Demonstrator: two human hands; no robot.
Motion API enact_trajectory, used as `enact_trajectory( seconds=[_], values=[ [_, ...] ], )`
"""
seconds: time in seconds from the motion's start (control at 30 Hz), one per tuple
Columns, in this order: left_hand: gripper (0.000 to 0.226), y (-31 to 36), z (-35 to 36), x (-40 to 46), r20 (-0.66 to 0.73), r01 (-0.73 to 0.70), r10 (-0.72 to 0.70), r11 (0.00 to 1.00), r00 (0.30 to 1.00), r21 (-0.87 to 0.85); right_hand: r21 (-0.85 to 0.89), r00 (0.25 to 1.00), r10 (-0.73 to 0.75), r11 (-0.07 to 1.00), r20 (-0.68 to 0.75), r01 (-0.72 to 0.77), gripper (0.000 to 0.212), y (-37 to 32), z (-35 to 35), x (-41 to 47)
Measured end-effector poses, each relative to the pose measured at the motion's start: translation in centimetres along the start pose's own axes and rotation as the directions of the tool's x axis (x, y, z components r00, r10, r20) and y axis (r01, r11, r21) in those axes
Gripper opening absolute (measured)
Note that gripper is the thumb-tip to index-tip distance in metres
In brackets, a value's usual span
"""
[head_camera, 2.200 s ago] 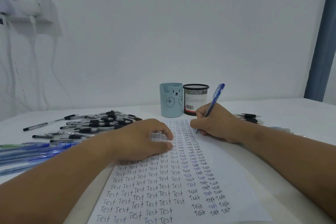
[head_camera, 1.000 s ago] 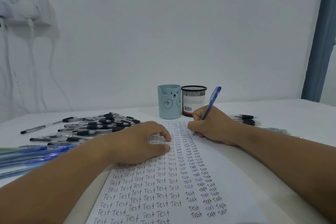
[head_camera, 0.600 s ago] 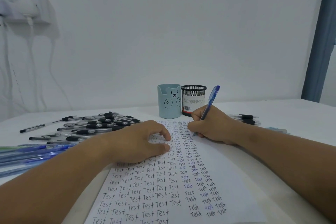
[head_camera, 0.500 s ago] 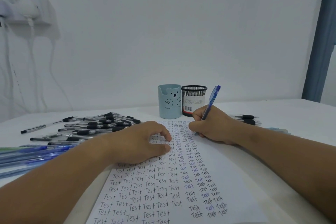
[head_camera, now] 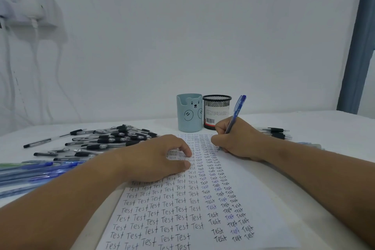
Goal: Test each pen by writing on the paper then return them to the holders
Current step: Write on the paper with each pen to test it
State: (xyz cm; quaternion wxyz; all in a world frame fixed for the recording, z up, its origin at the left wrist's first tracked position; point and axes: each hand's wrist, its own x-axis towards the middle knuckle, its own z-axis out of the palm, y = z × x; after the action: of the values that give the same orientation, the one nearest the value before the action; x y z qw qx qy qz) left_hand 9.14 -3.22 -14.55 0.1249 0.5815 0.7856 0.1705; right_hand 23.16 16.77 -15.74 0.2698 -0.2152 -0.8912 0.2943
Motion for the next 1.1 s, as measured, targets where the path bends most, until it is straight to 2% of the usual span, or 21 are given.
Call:
enact_trajectory(
  seconds=[0.37, 0.6, 0.77, 0.93, 1.1],
  values=[
    [0.023, 0.0, 0.0, 0.0, 0.001, 0.006, -0.006, 1.000, 1.000, -0.009, 0.010, 1.000, 0.020, 1.000, 0.021, -0.020, 0.045, 0.0, 0.0, 0.0],
    [0.027, 0.1, 0.0, -0.2, 0.008, 0.002, -0.001, 1.000, 1.000, -0.008, 0.000, 1.000, 0.007, 1.000, -0.023, -0.007, 0.046, 0.0, 0.0, 0.0],
    [0.025, 0.1, 0.0, 0.0, 0.010, -0.008, 0.008, 1.000, 1.000, 0.005, 0.191, 0.988, 0.011, 0.981, -0.155, 0.019, 0.050, -1.1, -0.4, 0.1],
    [0.025, 0.1, -0.1, 0.1, 0.007, -0.011, 0.011, 1.000, 1.000, -0.006, 0.053, 0.956, -0.076, 0.994, -0.282, 0.095, 0.035, -1.7, -1.6, 0.7],
    [0.026, 0.1, -0.1, 0.0, 0.002, -0.009, 0.009, 1.000, 1.000, 0.004, -0.022, 0.947, -0.196, 0.980, -0.255, 0.196, 0.019, -1.5, -2.5, 0.0]
  ],
)
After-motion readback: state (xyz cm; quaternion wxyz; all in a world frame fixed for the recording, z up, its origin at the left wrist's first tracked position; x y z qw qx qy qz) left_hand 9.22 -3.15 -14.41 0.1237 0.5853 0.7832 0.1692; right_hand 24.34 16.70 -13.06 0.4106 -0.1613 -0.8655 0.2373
